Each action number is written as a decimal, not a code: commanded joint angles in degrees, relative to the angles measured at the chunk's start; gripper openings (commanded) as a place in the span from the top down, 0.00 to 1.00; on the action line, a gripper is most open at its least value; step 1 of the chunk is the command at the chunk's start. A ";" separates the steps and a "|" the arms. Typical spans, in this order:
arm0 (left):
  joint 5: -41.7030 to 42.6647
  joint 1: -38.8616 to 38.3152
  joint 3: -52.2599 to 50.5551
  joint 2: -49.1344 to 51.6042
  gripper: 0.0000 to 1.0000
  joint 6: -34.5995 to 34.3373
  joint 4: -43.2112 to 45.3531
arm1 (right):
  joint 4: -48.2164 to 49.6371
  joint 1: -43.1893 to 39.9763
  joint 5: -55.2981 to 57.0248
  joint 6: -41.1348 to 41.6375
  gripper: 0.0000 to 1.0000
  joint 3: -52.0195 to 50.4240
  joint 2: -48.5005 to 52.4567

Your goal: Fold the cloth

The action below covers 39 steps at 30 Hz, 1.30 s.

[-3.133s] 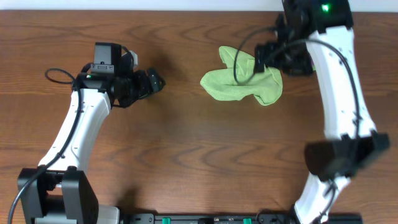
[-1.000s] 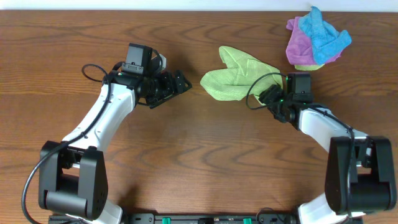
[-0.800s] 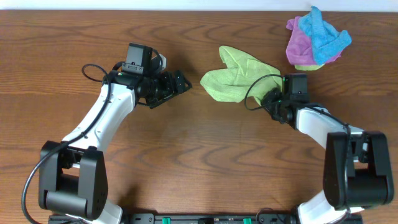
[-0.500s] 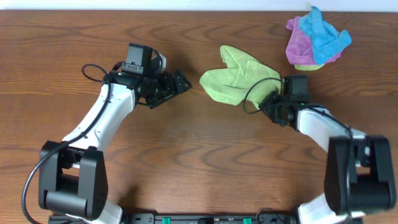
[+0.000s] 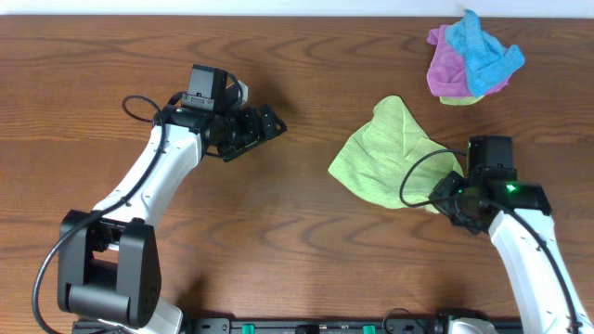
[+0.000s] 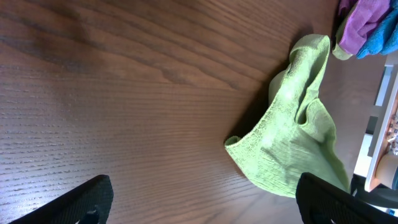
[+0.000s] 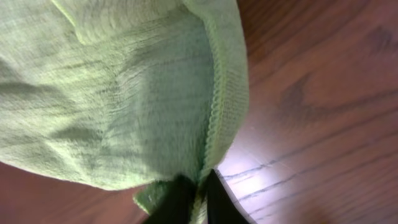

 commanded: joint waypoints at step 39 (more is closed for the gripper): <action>0.31 -0.42 -0.07 0.61 0.05 6.95 -6.73 | 26.91 19.85 -15.54 -7.61 0.40 16.57 36.48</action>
